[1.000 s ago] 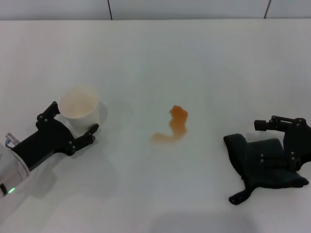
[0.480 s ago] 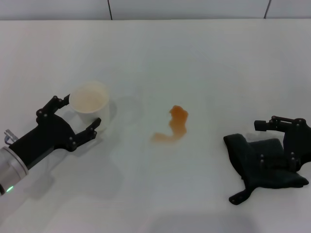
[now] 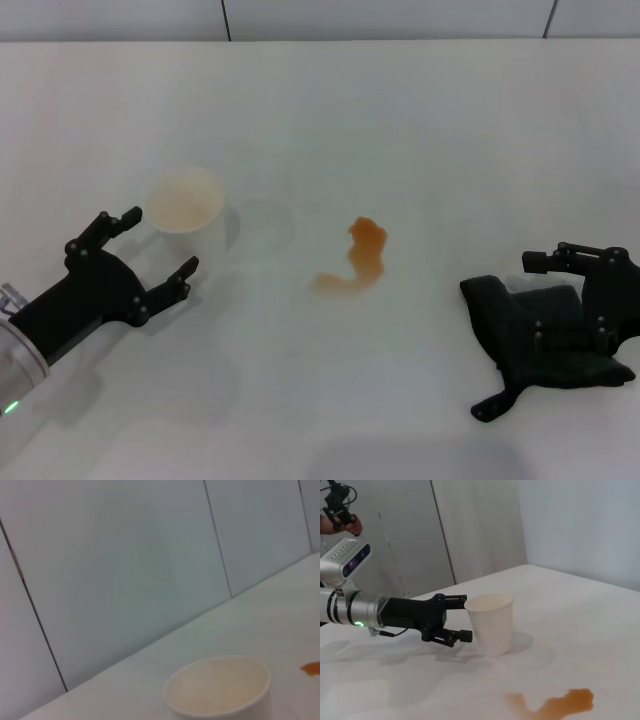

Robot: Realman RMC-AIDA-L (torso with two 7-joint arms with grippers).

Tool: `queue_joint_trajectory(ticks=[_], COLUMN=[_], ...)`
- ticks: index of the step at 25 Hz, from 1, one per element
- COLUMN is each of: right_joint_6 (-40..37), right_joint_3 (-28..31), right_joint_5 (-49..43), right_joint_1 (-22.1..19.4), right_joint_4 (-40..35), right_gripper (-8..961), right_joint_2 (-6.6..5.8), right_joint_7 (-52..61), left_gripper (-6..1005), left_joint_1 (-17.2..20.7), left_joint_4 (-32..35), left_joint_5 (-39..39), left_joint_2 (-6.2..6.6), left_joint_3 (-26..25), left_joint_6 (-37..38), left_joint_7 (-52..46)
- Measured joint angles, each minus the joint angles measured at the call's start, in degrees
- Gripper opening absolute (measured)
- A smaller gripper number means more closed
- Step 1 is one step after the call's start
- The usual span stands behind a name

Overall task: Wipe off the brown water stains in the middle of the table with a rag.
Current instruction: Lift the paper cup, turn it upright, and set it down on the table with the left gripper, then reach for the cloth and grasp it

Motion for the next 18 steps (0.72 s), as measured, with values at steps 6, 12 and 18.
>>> queue_joint_trajectory(ticks=[6, 12, 18], right_joint_6=[0.0, -0.1, 0.0], right_joint_3=[-0.1, -0.1, -0.1], right_joint_5=[0.0, 0.0, 0.0], right_joint_1=[-0.1, 0.1, 0.4], right_joint_4=[0.5, 1.0, 1.1], right_gripper=[761, 760, 759], right_joint_2=[0.00, 0.00, 0.00], right_joint_7=[0.0, -0.2, -0.2], left_gripper=[887, 888, 888], left_joint_1=[1.7, 5.4, 6.3], left_joint_4=[0.2, 6.0, 13.6], left_joint_5=[-2.7, -5.5, -5.4], left_joint_2=[0.20, 0.63, 1.07], left_joint_3=[0.0, -0.1, 0.0], left_joint_6=[4.8, 12.0, 11.9], left_joint_7=[0.5, -4.6, -14.4])
